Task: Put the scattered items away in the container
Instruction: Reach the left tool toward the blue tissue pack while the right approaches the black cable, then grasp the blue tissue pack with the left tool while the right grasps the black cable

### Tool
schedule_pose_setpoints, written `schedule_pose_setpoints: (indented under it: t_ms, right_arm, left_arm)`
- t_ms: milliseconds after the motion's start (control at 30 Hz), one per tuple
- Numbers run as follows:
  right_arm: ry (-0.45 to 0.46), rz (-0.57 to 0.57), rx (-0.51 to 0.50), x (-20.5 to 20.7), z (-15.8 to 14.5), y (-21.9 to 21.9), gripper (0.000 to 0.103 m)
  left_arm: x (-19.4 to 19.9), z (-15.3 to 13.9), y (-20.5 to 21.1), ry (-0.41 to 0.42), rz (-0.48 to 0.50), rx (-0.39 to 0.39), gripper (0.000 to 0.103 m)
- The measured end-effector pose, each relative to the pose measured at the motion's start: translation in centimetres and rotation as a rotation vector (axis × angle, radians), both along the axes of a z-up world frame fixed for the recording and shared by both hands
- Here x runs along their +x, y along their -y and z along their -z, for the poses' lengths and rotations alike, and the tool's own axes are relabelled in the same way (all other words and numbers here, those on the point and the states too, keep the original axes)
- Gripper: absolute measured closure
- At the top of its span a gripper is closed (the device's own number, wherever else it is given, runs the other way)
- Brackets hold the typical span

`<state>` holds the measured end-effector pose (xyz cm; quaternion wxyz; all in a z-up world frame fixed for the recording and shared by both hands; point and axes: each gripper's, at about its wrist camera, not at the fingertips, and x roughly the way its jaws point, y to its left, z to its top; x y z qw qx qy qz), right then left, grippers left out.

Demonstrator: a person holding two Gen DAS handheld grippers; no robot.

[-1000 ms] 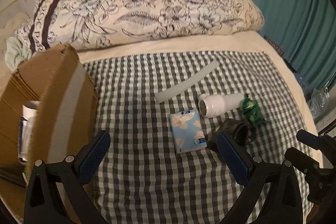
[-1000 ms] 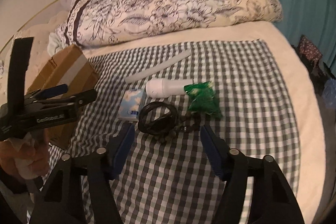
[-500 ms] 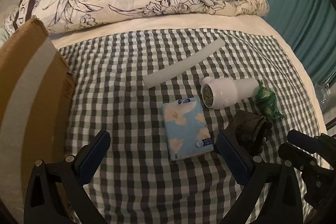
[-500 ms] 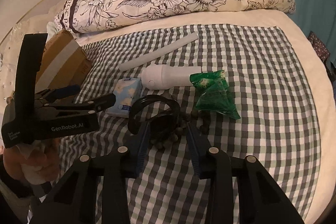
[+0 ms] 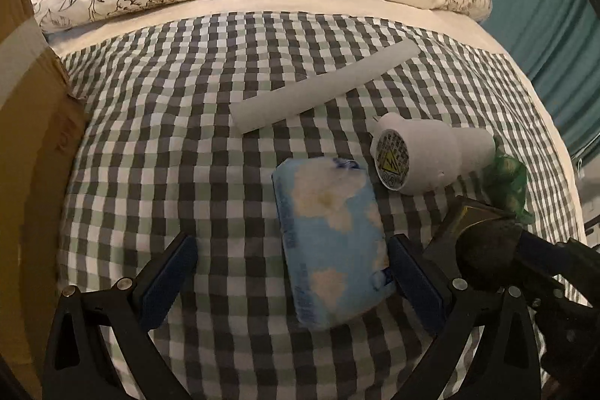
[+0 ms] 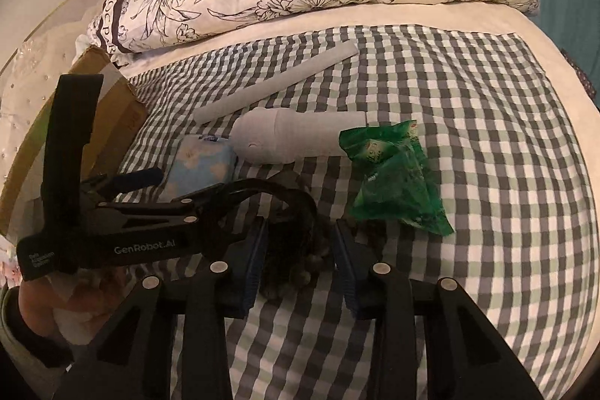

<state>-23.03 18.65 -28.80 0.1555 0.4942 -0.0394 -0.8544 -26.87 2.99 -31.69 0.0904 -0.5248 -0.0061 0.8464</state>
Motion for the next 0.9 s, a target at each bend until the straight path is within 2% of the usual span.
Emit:
schedule_pose_setpoints:
  t_ms: [167,400,433,467,500,533,567,633,900]
  right_arm:
    - [0.004,0.002,-0.001,-1.0,0.9,0.3,0.068]
    - [0.002,0.006,0.006,-1.9,1.2,0.8,0.068]
    - [0.003,0.006,0.006,-2.0,1.3,0.9,0.068]
    - [0.002,0.009,0.007,-2.0,1.3,0.9,0.072]
    - [0.000,0.012,0.003,-2.1,1.3,0.9,0.078]
    - [0.003,0.012,-0.005,-2.1,1.4,0.9,0.087]
    - [0.008,0.008,-0.018,-2.1,1.4,1.0,0.087]
    - [0.000,0.012,-0.022,-1.9,1.2,1.1,0.088]
    - [-0.028,0.014,-0.023,-0.9,-0.3,1.5,0.094]
  left_arm:
    - [-0.7,0.5,-0.5,-0.012,0.013,-0.041,0.000]
    - [-1.0,0.5,-0.3,-0.036,0.012,-0.043,0.003]
    - [-0.9,0.3,-0.3,-0.042,0.010,-0.044,0.008]
    - [-0.8,0.2,-0.2,-0.051,0.005,-0.052,0.013]
    - [-0.7,0.0,-0.2,-0.061,0.002,-0.061,0.025]
    - [-0.7,-0.2,-0.3,-0.066,0.001,-0.063,0.040]
    - [-0.7,-0.4,-0.2,-0.072,0.002,-0.066,0.049]
    - [-0.9,-0.9,-0.3,-0.070,0.012,-0.056,0.084]
    - [0.4,-2.0,0.3,-0.073,0.016,-0.034,0.085]
